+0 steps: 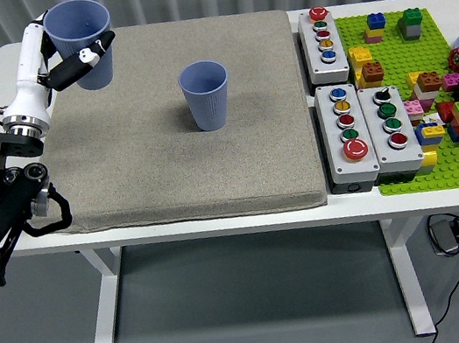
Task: Pick cup pour cup place
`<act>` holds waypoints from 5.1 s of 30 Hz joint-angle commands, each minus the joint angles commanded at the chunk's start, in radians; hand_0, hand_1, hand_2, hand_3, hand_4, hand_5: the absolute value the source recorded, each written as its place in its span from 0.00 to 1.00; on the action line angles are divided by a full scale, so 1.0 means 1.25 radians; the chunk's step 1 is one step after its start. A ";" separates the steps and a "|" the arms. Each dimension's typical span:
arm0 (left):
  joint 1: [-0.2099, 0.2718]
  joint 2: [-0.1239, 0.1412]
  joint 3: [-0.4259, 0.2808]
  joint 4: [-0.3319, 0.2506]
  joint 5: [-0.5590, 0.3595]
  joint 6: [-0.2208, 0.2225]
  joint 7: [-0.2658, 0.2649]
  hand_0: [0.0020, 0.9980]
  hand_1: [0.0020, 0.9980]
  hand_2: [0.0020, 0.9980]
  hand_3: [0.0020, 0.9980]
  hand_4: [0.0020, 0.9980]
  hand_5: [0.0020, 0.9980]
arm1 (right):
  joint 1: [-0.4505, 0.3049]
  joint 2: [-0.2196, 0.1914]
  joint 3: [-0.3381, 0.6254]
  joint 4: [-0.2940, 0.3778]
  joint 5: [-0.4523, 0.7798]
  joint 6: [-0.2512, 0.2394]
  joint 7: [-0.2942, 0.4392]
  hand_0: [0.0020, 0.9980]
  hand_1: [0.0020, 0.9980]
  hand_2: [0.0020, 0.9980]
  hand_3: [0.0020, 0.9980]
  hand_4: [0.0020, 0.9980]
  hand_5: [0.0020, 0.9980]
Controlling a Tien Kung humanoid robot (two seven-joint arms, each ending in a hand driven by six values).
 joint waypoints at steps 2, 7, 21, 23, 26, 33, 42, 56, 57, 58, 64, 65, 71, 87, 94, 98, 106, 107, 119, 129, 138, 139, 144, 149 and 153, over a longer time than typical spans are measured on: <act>0.021 -0.009 -0.010 -0.015 0.019 0.019 -0.007 0.49 0.48 0.53 0.53 0.81 0.29 | 0.000 0.000 0.000 0.000 0.000 0.000 0.001 0.69 0.66 0.60 0.60 0.00 0.25; 0.061 -0.050 -0.015 -0.013 0.047 0.077 -0.053 0.49 0.48 0.53 0.53 0.81 0.29 | 0.000 0.001 0.000 -0.001 0.000 0.000 0.002 0.69 0.66 0.60 0.60 0.00 0.25; 0.100 -0.148 0.023 0.102 -0.026 0.113 -0.164 0.50 0.50 0.54 0.53 0.81 0.30 | 0.004 0.002 -0.001 -0.001 0.000 0.000 0.003 0.69 0.66 0.60 0.60 0.00 0.25; 0.106 -0.165 0.021 0.131 -0.018 0.102 -0.168 0.50 0.50 0.53 0.52 0.81 0.30 | 0.004 0.003 -0.001 -0.001 0.000 0.001 0.003 0.69 0.66 0.60 0.60 0.00 0.25; 0.109 -0.180 0.027 0.163 -0.014 0.099 -0.177 0.50 0.50 0.53 0.52 0.81 0.30 | 0.005 0.004 -0.001 -0.001 0.000 0.002 0.001 0.69 0.66 0.60 0.60 0.00 0.25; 0.102 -0.212 0.040 0.240 -0.017 0.095 -0.186 0.50 0.50 0.54 0.52 0.82 0.31 | 0.004 0.005 -0.003 0.000 0.000 0.000 -0.001 0.69 0.66 0.60 0.60 0.00 0.25; 0.096 -0.234 0.038 0.261 -0.003 0.093 -0.189 0.52 0.51 0.54 0.52 0.81 0.33 | 0.005 0.006 -0.003 -0.001 0.000 0.002 -0.001 0.69 0.66 0.60 0.60 0.00 0.25; 0.114 -0.245 0.017 0.262 0.023 0.070 -0.186 0.55 0.54 0.61 0.60 0.81 0.33 | 0.000 0.007 0.000 -0.001 0.000 0.004 -0.002 0.69 0.66 0.60 0.60 0.00 0.24; 0.116 -0.246 0.016 0.261 0.025 0.068 -0.188 0.55 0.54 0.61 0.60 0.81 0.33 | 0.000 0.007 0.000 0.000 0.000 0.004 -0.002 0.69 0.66 0.60 0.60 0.00 0.24; 0.117 -0.246 0.015 0.261 0.026 0.067 -0.188 0.55 0.54 0.61 0.60 0.81 0.33 | -0.001 0.008 0.000 0.000 0.000 0.004 -0.002 0.69 0.66 0.60 0.60 0.00 0.24; 0.120 -0.245 0.010 0.259 0.044 0.052 -0.188 0.62 0.64 0.78 0.88 0.90 0.42 | -0.002 0.008 0.001 0.000 0.000 0.005 -0.002 0.69 0.66 0.60 0.60 0.00 0.24; 0.120 -0.245 0.009 0.259 0.048 0.050 -0.187 0.62 0.64 0.78 0.88 0.90 0.42 | -0.002 0.008 0.001 0.000 0.000 0.005 -0.002 0.69 0.66 0.60 0.60 0.00 0.24; 0.123 -0.244 0.001 0.258 0.067 0.037 -0.179 0.65 0.70 0.86 0.93 0.95 0.46 | -0.001 0.007 -0.001 -0.001 0.000 0.005 -0.002 0.69 0.66 0.60 0.60 0.00 0.24; 0.164 -0.226 -0.044 0.191 0.140 0.019 -0.171 0.68 0.71 0.88 0.93 0.97 0.50 | 0.004 0.005 0.003 -0.001 0.000 0.005 0.000 0.69 0.66 0.60 0.60 0.00 0.24; 0.187 -0.224 -0.056 0.162 0.168 0.007 -0.164 0.69 0.72 0.88 0.95 0.98 0.53 | 0.004 0.004 0.003 -0.001 0.000 0.005 0.000 0.69 0.66 0.60 0.60 0.00 0.24; 0.193 -0.225 -0.061 0.155 0.173 0.006 -0.163 0.69 0.72 0.88 0.95 0.98 0.53 | 0.004 0.004 0.004 -0.001 0.000 0.005 0.000 0.69 0.66 0.60 0.60 0.00 0.24; 0.198 -0.225 -0.069 0.145 0.178 0.004 -0.161 0.70 0.72 0.88 0.97 0.99 0.54 | 0.002 0.004 0.003 -0.001 0.000 0.005 0.000 0.69 0.66 0.60 0.60 0.00 0.24; 0.198 -0.225 -0.069 0.143 0.180 0.001 -0.159 0.70 0.74 0.90 0.98 0.99 0.56 | 0.002 0.005 0.003 -0.001 0.000 0.005 0.000 0.69 0.66 0.60 0.60 0.00 0.24; 0.221 -0.210 -0.078 0.097 0.186 -0.016 -0.148 0.76 0.80 0.96 1.00 1.00 0.62 | -0.001 0.005 0.004 -0.001 0.000 0.006 0.000 0.69 0.66 0.60 0.60 0.00 0.23; 0.229 -0.210 -0.133 0.091 0.185 -0.030 -0.136 0.79 0.82 0.98 1.00 1.00 0.81 | -0.007 0.007 0.005 -0.001 0.000 0.006 -0.002 0.69 0.66 0.60 0.60 0.00 0.23; 0.238 -0.205 -0.191 0.036 0.105 -0.051 -0.139 0.83 0.85 1.00 1.00 0.94 1.00 | -0.006 0.007 0.007 -0.001 0.000 0.006 -0.001 0.69 0.66 0.60 0.60 0.00 0.23; 0.237 -0.204 -0.189 0.030 0.081 -0.032 -0.156 0.83 0.85 1.00 1.00 0.94 1.00 | -0.005 0.007 0.007 -0.001 0.000 0.006 -0.001 0.69 0.66 0.60 0.60 0.00 0.23; 0.234 -0.211 -0.168 0.014 -0.031 0.074 -0.248 0.84 0.86 1.00 1.00 0.85 1.00 | -0.004 0.007 0.003 -0.001 0.000 0.005 -0.002 0.69 0.66 0.60 0.60 0.00 0.23; 0.229 -0.213 -0.171 -0.013 -0.100 0.104 -0.269 0.86 0.87 1.00 1.00 0.84 1.00 | -0.001 0.008 0.003 -0.001 0.000 0.004 -0.002 0.69 0.66 0.60 0.60 0.00 0.23; 0.220 -0.215 -0.191 -0.016 -0.113 0.124 -0.284 0.86 0.87 1.00 1.00 0.84 1.00 | 0.003 0.008 0.002 -0.002 0.000 0.004 -0.001 0.69 0.66 0.60 0.60 0.00 0.23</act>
